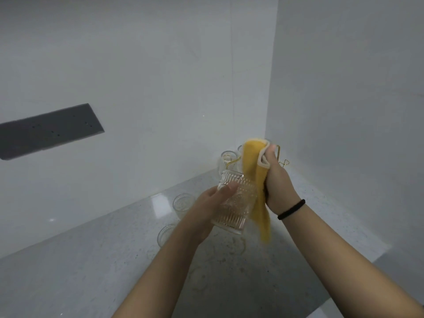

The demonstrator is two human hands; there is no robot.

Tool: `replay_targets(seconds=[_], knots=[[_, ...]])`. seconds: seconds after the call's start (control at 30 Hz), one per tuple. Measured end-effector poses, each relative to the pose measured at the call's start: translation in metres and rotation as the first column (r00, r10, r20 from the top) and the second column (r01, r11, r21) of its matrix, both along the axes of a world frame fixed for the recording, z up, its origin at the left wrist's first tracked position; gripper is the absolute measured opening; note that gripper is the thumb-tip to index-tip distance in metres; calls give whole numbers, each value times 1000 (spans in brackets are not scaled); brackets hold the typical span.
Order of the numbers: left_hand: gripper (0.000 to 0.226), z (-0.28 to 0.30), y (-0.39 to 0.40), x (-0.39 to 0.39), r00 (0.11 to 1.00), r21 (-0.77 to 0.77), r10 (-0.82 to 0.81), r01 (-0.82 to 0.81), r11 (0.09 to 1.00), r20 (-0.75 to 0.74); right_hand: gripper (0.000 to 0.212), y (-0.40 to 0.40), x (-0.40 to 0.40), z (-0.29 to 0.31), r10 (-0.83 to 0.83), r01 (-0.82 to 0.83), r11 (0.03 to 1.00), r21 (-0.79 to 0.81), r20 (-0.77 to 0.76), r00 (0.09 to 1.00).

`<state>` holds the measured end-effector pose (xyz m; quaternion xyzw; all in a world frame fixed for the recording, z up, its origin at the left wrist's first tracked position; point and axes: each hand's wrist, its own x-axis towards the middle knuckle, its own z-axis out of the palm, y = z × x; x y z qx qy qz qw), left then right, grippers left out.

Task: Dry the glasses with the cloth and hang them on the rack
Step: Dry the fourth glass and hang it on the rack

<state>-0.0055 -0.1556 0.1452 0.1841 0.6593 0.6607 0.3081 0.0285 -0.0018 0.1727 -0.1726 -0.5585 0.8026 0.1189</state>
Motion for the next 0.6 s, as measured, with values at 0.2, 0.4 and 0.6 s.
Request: replay_targets(seconds=[0.2, 0.4, 0.6], knots=[[63, 7, -4, -11, 998, -80, 6, -1, 997, 56, 88, -12, 11, 10, 142, -145, 734, 664, 58, 988], [69, 15, -6, -24, 946, -136, -281, 304, 943, 165, 31, 18, 24, 9, 728, -792, 390, 469, 370, 578], [76, 20, -4, -30, 917, -175, -306, 355, 918, 254, 28, 19, 24, -9, 778, -850, 377, 369, 372, 507]])
